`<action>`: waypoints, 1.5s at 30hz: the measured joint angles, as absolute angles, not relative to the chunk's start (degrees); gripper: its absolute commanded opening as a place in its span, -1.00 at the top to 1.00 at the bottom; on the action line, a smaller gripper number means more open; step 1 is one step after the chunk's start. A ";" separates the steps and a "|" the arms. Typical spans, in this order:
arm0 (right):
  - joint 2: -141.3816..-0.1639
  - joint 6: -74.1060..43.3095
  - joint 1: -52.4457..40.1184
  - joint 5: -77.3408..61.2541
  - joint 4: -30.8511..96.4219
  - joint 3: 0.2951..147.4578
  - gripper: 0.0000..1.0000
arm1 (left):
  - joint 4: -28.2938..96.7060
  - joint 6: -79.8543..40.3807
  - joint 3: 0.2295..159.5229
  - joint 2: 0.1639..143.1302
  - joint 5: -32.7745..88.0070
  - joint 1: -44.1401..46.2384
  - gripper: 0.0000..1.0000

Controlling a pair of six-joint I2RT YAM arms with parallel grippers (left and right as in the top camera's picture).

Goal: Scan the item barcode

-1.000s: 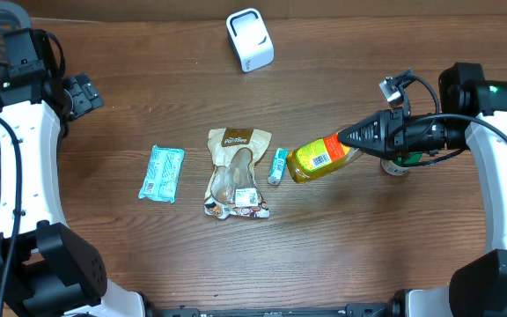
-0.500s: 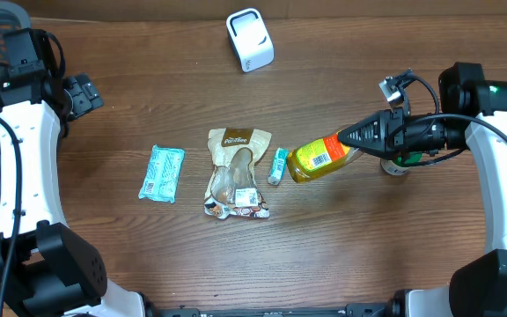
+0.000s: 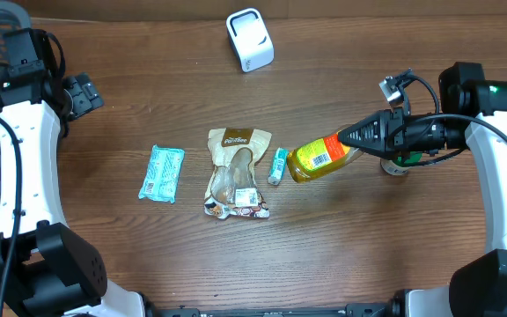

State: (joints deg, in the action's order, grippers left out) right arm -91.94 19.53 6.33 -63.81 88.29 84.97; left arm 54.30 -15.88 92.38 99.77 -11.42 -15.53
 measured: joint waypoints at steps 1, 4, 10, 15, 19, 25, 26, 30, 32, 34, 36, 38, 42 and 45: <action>-91.94 19.53 6.33 -63.79 88.25 84.97 0.92 | 54.33 -15.88 92.38 99.77 -11.42 -15.53 -0.99; -91.94 19.53 6.33 -63.64 87.99 84.97 0.93 | 54.30 -15.88 92.38 99.77 -11.42 -15.53 -0.99; -91.94 19.57 6.33 -62.85 86.98 84.97 0.93 | 54.30 -15.88 92.38 99.77 -11.42 -15.53 -0.99; -91.94 19.55 6.33 -61.98 86.76 84.97 0.93 | 54.30 -15.88 92.38 99.77 -11.42 -15.53 -0.99; -91.94 19.53 6.33 -61.84 86.74 84.97 0.93 | 54.30 -15.88 92.38 99.77 -11.42 -15.53 -0.99; -91.94 19.55 6.33 -61.17 86.56 84.97 0.93 | 54.30 -15.88 92.38 99.77 -11.42 -15.53 -0.99; -91.94 19.55 6.33 -61.08 86.59 84.97 0.93 | 54.30 -15.88 92.38 99.77 -11.42 -15.53 -0.99; -91.94 19.53 6.33 -61.04 86.56 84.97 0.93 | 54.30 -15.88 92.38 99.77 -11.42 -15.53 -0.99; -91.94 19.55 6.33 -60.99 86.56 84.97 0.93 | 54.30 -15.88 92.38 99.77 -11.42 -15.53 -0.99; -91.94 19.53 6.33 -61.01 86.54 84.97 0.93 | 54.30 -15.88 92.38 99.77 -11.42 -15.53 -0.99; -91.94 19.53 6.33 -61.04 86.56 84.97 0.93 | 54.30 -15.88 92.38 99.77 -11.42 -15.53 -0.99; -91.94 19.55 6.33 -61.01 86.59 84.97 0.93 | 54.30 -15.88 92.38 99.77 -11.42 -15.53 -0.99; -91.94 19.55 6.33 -61.01 86.32 84.97 0.92 | 54.30 -15.88 92.38 99.77 -11.44 -15.53 -0.99; -91.94 19.53 6.35 -61.01 86.19 84.97 0.93 | 54.30 -15.88 92.38 99.77 -11.42 -15.53 -0.99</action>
